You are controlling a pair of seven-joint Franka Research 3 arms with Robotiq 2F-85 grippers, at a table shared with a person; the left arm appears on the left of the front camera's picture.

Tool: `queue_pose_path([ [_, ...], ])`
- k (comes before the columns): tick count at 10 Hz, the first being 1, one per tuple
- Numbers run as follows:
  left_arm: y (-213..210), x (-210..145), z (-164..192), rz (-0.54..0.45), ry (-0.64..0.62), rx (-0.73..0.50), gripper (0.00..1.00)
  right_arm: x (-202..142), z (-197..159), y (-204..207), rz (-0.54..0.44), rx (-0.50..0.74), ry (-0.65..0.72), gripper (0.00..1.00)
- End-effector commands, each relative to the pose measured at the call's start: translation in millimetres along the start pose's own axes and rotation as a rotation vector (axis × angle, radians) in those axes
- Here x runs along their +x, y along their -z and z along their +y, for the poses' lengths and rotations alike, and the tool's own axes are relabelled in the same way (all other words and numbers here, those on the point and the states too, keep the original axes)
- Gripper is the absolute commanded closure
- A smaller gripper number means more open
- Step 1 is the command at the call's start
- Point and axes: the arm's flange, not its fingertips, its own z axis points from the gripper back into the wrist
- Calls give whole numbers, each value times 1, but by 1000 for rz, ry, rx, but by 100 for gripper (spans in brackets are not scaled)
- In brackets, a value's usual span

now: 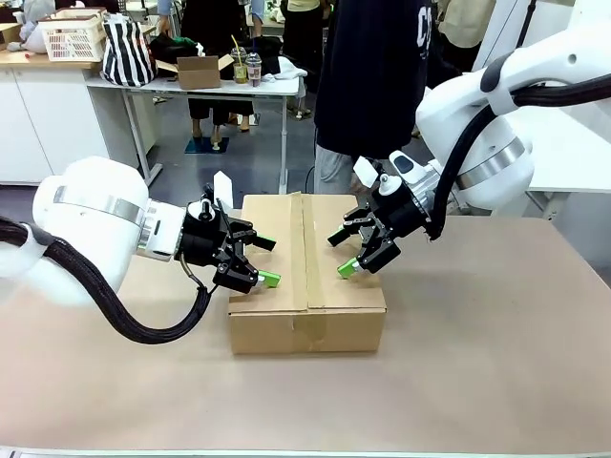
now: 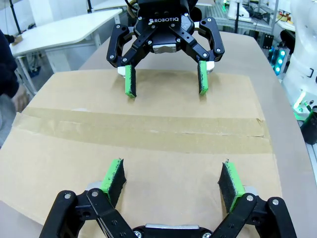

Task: Pack the gift set into the box.
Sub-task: Press and hold the closed box until the human finishes sealing it.

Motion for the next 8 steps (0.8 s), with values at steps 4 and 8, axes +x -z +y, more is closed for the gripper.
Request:
queue_pose_path([
  [4, -1, -4, -4, -14, 21, 4, 0, -2, 0, 2, 3, 1, -8, 0],
  [8, -1, -4, -4, -14, 21, 4, 0, -2, 0, 2, 3, 1, -8, 0],
])
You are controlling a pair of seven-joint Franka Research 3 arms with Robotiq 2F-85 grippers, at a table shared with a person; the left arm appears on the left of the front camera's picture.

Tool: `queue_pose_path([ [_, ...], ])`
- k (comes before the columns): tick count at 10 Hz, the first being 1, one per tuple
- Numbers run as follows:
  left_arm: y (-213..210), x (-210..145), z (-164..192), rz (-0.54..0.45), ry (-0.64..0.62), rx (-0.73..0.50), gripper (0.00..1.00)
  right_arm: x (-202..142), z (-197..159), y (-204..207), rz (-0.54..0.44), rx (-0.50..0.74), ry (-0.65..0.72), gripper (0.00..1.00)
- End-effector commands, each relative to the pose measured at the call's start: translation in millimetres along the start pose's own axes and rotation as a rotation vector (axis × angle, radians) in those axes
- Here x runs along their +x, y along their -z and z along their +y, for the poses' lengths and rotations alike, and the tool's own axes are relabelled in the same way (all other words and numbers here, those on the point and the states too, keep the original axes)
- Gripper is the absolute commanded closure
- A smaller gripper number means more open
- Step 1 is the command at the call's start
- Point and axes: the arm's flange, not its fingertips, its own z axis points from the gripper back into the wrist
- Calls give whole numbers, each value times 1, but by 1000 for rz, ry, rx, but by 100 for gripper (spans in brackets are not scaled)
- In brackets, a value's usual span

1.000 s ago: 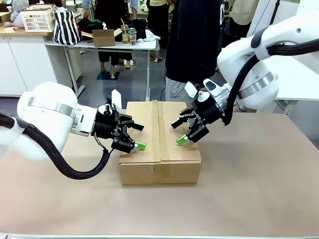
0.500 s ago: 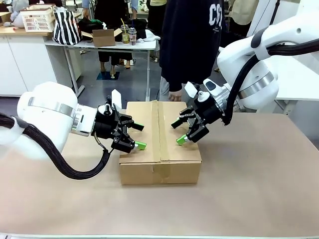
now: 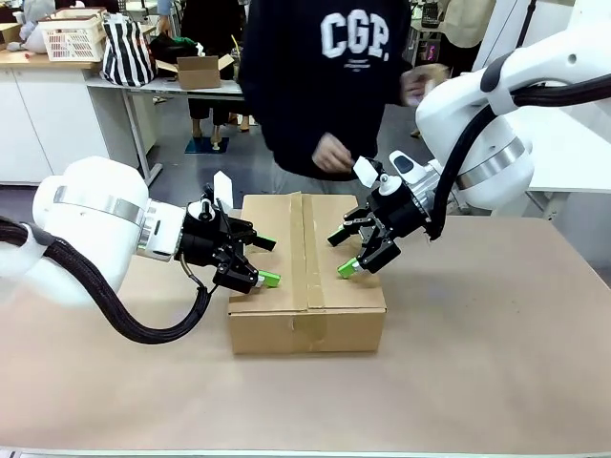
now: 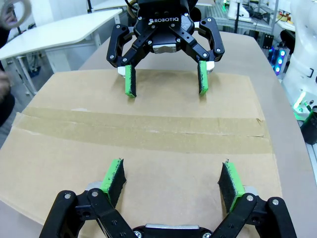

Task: Pack the gift set into the box.
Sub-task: Press and hold the closed box until the human finishes sealing it.

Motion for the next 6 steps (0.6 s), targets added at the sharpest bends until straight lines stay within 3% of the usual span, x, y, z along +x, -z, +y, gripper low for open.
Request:
queue_pose_path([
  [1, -1, -4, -4, -14, 21, 4, 0, -2, 0, 2, 3, 1, -8, 0],
  [6, -1, -4, -4, -14, 21, 4, 0, -2, 0, 2, 3, 1, -8, 0],
])
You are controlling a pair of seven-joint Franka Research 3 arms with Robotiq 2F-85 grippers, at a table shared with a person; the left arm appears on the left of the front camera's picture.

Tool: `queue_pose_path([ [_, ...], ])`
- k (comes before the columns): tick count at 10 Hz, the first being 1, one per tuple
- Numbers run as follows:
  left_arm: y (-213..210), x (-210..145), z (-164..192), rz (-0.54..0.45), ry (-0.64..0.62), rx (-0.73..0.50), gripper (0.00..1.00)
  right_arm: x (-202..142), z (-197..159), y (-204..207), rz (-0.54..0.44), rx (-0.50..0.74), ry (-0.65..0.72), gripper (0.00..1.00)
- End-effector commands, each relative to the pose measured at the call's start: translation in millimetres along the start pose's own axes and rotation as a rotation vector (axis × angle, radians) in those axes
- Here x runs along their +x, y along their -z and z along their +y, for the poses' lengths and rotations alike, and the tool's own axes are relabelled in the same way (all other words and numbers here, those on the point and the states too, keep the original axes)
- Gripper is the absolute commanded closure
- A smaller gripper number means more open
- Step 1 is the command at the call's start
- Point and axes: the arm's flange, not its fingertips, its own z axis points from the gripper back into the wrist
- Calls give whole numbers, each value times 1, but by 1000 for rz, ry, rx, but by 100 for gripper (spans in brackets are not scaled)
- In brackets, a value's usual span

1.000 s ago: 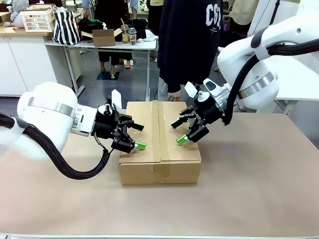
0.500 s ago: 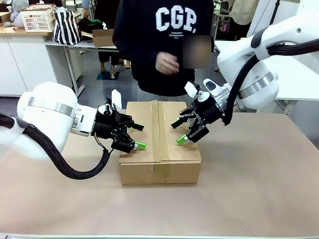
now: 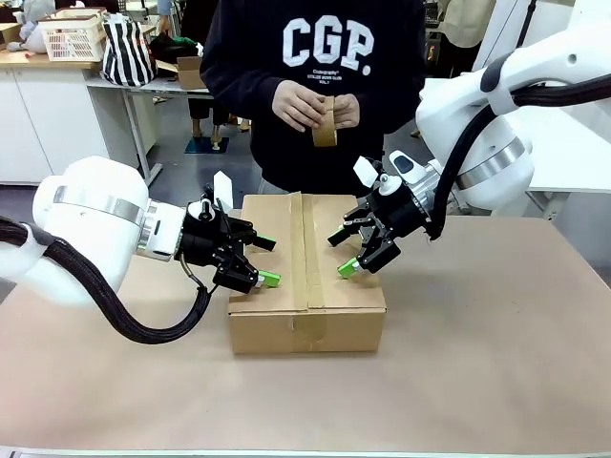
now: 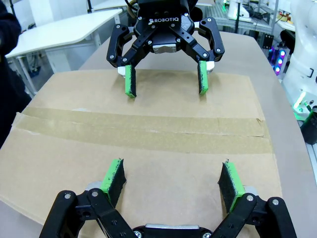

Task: Pack the gift set into the box.
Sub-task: Press and hold the closed box until the human finishes sealing it.

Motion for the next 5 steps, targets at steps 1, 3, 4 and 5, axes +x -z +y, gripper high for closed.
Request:
queue_pose_path([
  [1, -1, -4, -4, -14, 21, 4, 0, -2, 0, 2, 3, 1, -8, 0],
  [3, -1, -4, -4, -14, 21, 4, 0, -2, 0, 2, 3, 1, -8, 0],
  [4, -1, -4, -4, -14, 21, 4, 0, -2, 0, 2, 3, 1, -8, 0],
  [5, -1, -4, -4, -14, 21, 4, 0, -2, 0, 2, 3, 1, -8, 0],
])
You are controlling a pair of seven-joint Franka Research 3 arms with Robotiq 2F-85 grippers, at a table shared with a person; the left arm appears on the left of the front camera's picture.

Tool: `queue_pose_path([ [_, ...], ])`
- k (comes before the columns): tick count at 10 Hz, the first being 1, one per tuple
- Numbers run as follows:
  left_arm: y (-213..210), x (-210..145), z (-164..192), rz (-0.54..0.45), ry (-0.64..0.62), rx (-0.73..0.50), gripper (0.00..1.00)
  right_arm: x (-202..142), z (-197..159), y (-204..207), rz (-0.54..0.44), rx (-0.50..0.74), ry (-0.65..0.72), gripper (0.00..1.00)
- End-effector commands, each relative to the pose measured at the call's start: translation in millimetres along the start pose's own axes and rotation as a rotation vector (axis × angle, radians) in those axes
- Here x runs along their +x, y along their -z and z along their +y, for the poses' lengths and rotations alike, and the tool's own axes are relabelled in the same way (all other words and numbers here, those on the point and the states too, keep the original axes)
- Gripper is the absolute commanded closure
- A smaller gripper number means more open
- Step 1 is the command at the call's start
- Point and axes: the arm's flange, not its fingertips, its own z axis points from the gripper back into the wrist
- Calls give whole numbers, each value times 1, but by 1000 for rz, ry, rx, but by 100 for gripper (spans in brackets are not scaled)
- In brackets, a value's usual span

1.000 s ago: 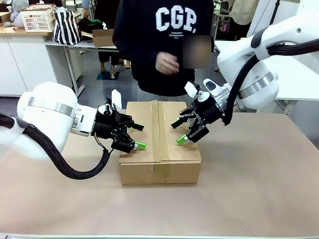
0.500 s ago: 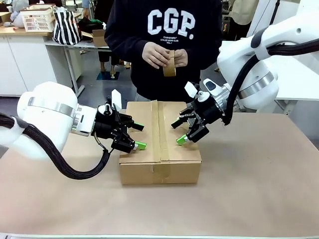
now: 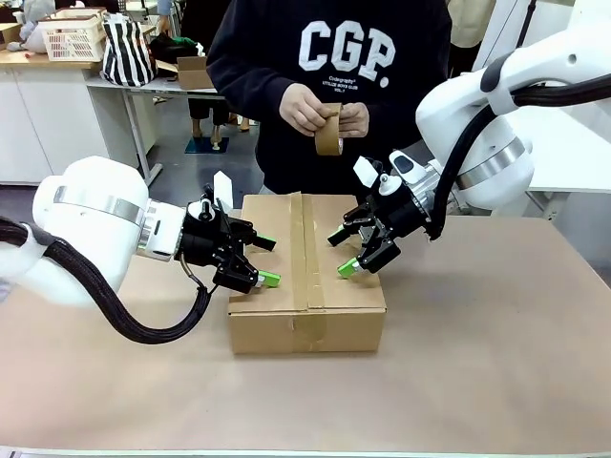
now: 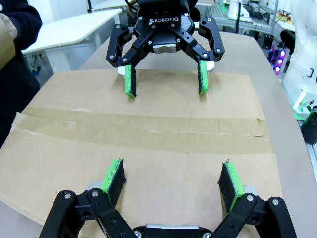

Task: Pack the gift set into the box.
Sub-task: Press and hold the closed box until the human finishes sealing it.

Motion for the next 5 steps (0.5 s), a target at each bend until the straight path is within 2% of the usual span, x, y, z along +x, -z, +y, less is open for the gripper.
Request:
queue_pose_path([
  [1, -1, -4, -4, -14, 21, 4, 0, -2, 0, 2, 3, 1, -8, 0],
  [5, -1, -4, -4, -14, 21, 4, 0, -2, 0, 2, 3, 1, -8, 0],
])
